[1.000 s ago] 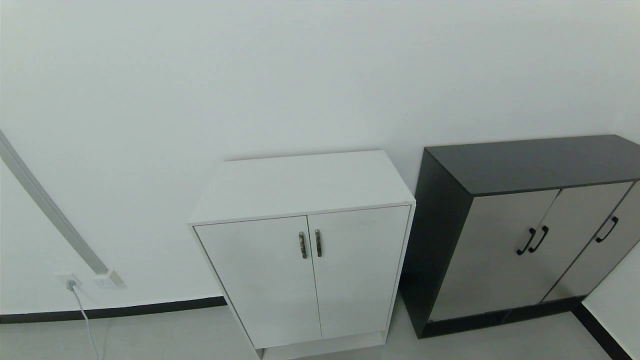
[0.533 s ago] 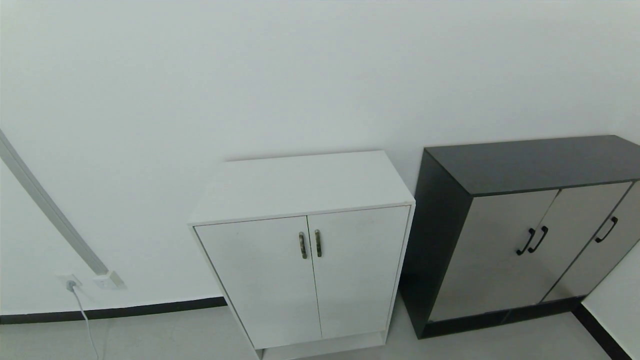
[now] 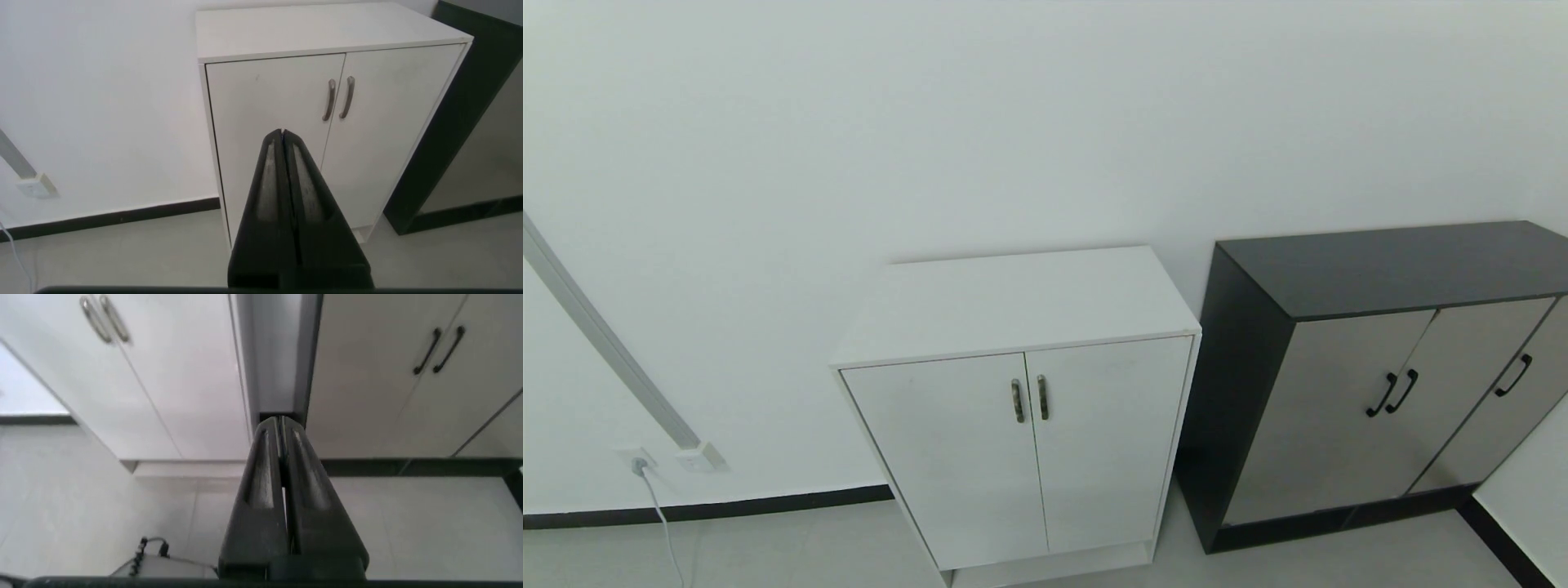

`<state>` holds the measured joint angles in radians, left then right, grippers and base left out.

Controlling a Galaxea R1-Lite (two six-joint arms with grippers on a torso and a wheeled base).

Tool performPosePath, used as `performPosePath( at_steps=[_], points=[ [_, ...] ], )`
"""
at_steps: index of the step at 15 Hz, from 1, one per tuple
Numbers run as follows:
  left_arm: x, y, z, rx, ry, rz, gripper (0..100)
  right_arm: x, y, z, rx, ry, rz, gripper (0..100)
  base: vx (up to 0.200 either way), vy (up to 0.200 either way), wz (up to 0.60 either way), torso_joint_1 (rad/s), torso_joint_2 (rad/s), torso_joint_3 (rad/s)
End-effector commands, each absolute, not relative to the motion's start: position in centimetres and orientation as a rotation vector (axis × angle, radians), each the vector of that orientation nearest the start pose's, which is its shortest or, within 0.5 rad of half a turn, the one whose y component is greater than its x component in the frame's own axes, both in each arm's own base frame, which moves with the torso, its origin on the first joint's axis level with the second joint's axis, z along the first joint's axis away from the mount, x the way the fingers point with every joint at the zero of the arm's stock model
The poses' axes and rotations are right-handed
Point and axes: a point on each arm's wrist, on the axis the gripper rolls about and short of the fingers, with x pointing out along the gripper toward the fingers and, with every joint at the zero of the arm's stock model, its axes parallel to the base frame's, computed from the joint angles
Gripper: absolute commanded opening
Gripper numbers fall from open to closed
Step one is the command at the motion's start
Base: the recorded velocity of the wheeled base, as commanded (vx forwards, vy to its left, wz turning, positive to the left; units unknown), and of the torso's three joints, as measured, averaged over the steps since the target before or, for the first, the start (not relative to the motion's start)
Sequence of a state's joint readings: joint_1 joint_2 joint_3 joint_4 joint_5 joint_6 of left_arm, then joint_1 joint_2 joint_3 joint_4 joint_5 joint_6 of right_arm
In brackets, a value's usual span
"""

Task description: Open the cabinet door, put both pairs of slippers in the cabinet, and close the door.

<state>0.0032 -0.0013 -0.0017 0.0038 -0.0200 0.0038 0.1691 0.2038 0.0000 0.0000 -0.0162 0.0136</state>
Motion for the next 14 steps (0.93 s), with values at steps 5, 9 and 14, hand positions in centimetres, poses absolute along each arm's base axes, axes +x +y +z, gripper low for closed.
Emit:
performPosePath(
  at_steps=[5,9,14],
  points=[
    [-2.29,-0.05,7.54,0.003,0.003,-0.017,0,-1.52,-0.19,7.75,0.007,0.097,0.061,0,0.000,0.000,0.00,0.000,0.00,0.000],
    [-2.29,-0.05,7.54,0.000,0.003,-0.017,0,-1.43,-0.16,7.75,0.005,0.111,0.038,0,0.000,0.000,0.00,0.000,0.00,0.000],
    [-2.29,-0.05,7.54,0.000,0.003,-0.017,0,-1.97,-0.09,7.64,0.010,0.041,-0.016,0,0.000,0.000,0.00,0.000,0.00,0.000]
  ],
)
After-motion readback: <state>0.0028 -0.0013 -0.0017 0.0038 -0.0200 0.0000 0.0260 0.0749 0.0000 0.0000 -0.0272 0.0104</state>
